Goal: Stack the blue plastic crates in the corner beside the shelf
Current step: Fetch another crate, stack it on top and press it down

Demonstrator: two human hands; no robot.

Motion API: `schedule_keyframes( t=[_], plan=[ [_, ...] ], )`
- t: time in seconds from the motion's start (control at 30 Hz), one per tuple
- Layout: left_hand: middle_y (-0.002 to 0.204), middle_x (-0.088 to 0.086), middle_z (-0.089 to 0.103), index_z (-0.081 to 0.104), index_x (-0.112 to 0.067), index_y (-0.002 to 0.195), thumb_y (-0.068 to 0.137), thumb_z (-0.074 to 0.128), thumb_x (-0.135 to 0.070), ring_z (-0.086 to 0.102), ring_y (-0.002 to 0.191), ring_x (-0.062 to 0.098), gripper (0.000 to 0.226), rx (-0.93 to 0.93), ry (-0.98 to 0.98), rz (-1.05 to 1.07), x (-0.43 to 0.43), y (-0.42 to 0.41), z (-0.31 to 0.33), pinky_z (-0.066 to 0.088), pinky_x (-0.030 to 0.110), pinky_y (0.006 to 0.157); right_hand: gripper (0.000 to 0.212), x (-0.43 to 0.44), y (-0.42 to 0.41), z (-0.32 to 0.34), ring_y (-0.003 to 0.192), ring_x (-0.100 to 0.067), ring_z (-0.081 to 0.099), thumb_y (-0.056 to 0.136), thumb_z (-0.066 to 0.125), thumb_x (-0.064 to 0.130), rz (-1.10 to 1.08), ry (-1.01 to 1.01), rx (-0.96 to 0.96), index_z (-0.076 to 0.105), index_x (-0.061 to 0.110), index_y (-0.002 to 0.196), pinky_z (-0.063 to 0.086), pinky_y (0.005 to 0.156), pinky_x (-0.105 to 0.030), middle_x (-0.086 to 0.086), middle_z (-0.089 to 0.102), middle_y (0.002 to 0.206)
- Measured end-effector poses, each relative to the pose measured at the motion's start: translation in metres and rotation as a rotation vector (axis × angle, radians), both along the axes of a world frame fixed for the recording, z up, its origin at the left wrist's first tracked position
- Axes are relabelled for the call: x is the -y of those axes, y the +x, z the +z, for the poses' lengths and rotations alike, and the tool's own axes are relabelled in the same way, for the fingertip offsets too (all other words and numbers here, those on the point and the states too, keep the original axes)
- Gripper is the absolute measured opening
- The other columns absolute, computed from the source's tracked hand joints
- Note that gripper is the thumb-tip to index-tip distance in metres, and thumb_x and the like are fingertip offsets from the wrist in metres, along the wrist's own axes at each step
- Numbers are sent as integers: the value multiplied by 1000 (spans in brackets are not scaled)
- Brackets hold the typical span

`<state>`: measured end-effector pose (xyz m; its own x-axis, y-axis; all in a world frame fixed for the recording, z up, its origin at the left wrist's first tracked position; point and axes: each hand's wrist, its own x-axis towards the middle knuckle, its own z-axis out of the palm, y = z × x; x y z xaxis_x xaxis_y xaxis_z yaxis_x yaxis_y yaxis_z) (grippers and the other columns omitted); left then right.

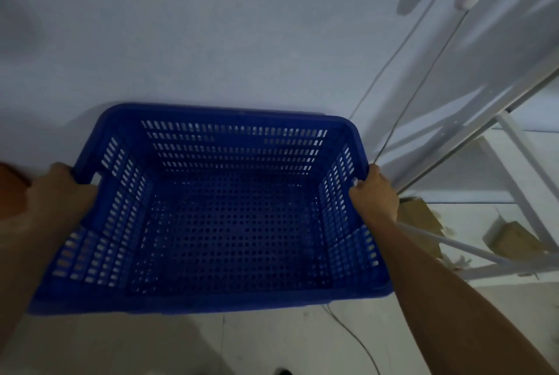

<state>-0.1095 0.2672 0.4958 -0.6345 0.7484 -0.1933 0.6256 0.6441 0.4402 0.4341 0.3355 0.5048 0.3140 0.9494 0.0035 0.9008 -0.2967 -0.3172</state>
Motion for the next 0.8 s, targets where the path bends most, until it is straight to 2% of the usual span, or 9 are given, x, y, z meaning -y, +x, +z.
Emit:
schedule_keyframes(
  t=[0.2,0.3,0.37,0.47,0.5,0.57,0.6,0.67,0.8],
  plan=[
    [76,21,66,58,-6,100,71,58,-24,64,59,39,34,-97,63,-35,-5,7,7,61,52,57,39,-8,10,-5,88,-40,65,90,55,21,-10,34,-100,51,6,125,48,67,-39,-20,68,108],
    [83,20,63,53,-7,104,74,61,-25,61,65,39,36,-130,72,-61,4,11,9,59,49,60,38,-3,5,-3,93,-39,63,92,51,23,5,-22,-34,48,5,126,47,70,-40,-19,65,113],
    [95,25,61,49,-4,107,79,64,-19,61,75,42,36,-103,47,-83,9,14,6,56,50,64,45,6,2,-6,113,-40,56,95,49,25,68,-57,118,42,2,134,47,88,-48,-21,55,131],
    [118,35,52,52,7,111,77,62,-20,54,98,51,45,-178,107,-99,17,27,11,51,60,86,58,36,-10,-2,137,-39,38,97,48,29,126,-34,285,36,-1,145,34,111,-50,-21,36,152],
    [116,36,52,56,6,107,80,63,-14,54,98,51,34,-185,159,-123,25,39,18,49,60,88,54,49,-20,1,134,-39,41,97,48,30,163,-9,248,42,-1,141,37,108,-49,-21,41,149],
    [89,31,59,55,-3,83,88,57,-4,55,76,40,5,-104,214,-250,43,68,26,50,52,69,37,79,-46,10,113,-36,57,99,47,35,272,-28,87,59,4,115,50,90,-45,-17,58,121],
    [77,27,58,52,-6,78,93,53,-8,52,66,33,16,-42,160,-334,54,86,25,46,44,61,34,94,-63,13,98,-33,61,100,45,39,346,-116,22,60,9,101,53,80,-42,-11,60,102],
    [71,15,61,58,-8,78,102,49,-27,54,60,28,32,78,-25,-489,80,128,18,46,38,59,44,125,-100,15,78,-28,59,102,37,49,506,-355,-40,60,13,93,53,72,-43,-5,58,84],
    [55,1,43,44,-18,58,104,41,-47,42,48,20,54,-58,-190,-595,122,200,9,37,29,49,61,167,-156,5,76,-30,57,104,23,53,586,-475,8,64,9,90,49,74,-41,-11,61,87]
  ],
)
